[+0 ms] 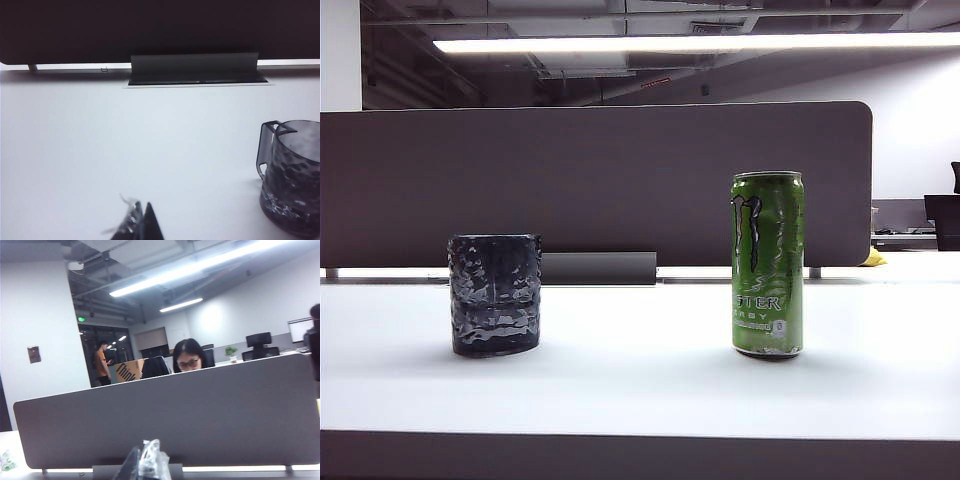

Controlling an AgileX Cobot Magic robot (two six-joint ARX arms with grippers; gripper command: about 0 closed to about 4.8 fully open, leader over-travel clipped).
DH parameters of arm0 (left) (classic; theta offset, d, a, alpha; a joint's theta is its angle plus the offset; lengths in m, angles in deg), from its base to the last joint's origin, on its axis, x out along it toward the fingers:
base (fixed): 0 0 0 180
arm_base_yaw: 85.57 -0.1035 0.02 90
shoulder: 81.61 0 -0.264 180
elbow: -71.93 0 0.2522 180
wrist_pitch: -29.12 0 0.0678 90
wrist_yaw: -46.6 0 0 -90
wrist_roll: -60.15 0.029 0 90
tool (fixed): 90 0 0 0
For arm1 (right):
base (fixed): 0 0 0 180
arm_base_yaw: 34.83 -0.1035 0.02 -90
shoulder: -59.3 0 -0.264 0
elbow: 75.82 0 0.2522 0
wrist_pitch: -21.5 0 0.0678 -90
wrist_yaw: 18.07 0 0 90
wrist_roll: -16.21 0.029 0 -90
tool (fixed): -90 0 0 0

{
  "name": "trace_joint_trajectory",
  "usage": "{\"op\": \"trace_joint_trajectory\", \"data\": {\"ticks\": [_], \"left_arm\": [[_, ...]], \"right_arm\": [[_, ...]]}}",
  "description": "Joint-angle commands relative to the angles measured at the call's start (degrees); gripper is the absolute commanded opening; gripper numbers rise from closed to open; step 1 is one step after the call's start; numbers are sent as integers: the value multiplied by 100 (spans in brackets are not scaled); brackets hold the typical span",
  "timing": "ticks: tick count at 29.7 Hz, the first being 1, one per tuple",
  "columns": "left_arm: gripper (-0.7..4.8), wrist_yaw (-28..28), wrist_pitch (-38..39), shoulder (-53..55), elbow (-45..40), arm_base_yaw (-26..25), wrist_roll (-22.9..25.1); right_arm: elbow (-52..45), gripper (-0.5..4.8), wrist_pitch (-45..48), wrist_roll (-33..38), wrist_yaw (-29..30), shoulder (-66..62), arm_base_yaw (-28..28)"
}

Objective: Pick up the metal can, pour some water into the cup, then place the can back on the table.

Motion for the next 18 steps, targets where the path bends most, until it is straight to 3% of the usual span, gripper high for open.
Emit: {"op": "trace_joint_trajectory", "data": {"ticks": [1, 6, 18], "left_arm": [[-5, -22, -79, 4, 9, 9, 0], [-5, -22, -77, 4, 9, 9, 0], [-5, -22, -77, 4, 9, 9, 0]], "right_arm": [[9, -5, -929, -48, -15, 713, -2], [9, -6, -1556, -44, 20, 1360, -4], [9, -5, -2175, -26, 7, 1582, -11]]}}
